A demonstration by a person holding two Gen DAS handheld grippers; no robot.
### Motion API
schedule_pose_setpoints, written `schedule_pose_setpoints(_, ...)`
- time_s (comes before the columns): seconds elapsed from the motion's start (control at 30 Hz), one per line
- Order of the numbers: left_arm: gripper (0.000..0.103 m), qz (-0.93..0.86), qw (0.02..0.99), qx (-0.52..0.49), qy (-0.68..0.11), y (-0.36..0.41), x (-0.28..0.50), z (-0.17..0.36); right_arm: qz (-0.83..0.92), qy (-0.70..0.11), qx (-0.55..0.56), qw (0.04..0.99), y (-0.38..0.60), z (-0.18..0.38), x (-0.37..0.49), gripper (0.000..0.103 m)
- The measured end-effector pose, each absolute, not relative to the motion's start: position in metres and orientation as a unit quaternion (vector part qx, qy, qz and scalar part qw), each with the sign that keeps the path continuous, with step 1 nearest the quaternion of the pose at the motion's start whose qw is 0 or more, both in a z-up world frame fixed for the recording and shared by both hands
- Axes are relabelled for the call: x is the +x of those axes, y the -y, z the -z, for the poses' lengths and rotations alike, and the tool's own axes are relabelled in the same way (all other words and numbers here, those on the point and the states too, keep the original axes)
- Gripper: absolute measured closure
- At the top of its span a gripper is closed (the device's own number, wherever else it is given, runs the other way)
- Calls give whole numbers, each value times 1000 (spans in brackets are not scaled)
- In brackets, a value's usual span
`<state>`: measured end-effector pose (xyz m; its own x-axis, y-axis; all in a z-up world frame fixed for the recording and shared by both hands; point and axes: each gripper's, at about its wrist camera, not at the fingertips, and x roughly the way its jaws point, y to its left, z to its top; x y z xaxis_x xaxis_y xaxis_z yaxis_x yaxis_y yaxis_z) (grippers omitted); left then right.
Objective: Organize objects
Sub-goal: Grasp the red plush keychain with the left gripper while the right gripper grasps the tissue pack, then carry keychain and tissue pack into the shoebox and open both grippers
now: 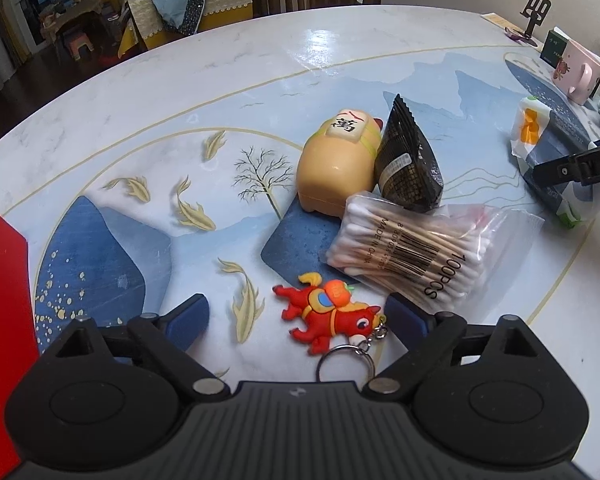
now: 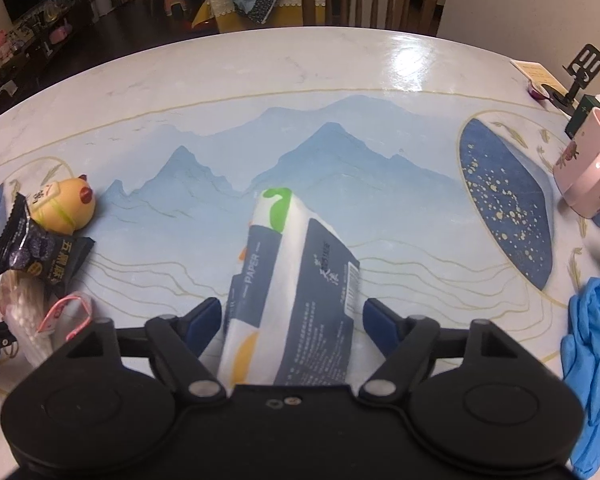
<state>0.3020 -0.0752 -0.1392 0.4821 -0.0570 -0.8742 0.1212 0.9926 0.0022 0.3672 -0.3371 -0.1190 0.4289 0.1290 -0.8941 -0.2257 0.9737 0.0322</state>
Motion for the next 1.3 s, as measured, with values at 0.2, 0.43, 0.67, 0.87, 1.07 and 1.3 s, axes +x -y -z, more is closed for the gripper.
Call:
schedule_pose_setpoints(0.2, 44, 63, 865, 37, -497, 80, 297, 133, -105, -527, -51, 842, 336, 121, 363, 44)
schedule_pose_setpoints(0.43, 51, 61, 864, 27, -500, 78, 295, 130, -120, -520, -57, 844, 330, 116, 350, 56)
schedule_pose_setpoints(0.67, 51, 56, 863, 13, -502, 73, 283, 129, -136, -514, -48, 846, 328, 103, 329, 61)
schedule_pose_setpoints(0.87, 51, 54, 862, 0, -505, 66, 264, 128, -159, -510, -38, 844, 321, 88, 303, 62)
schedule_pose_setpoints(1.07, 51, 50, 861, -8, -506, 59, 240, 126, -182, -518, -32, 835, 311, 79, 278, 62)
schedule_pose_setpoints(1.3, 51, 56, 863, -29, -502, 50, 213, 117, -204, -518, -41, 830, 290, 68, 253, 63)
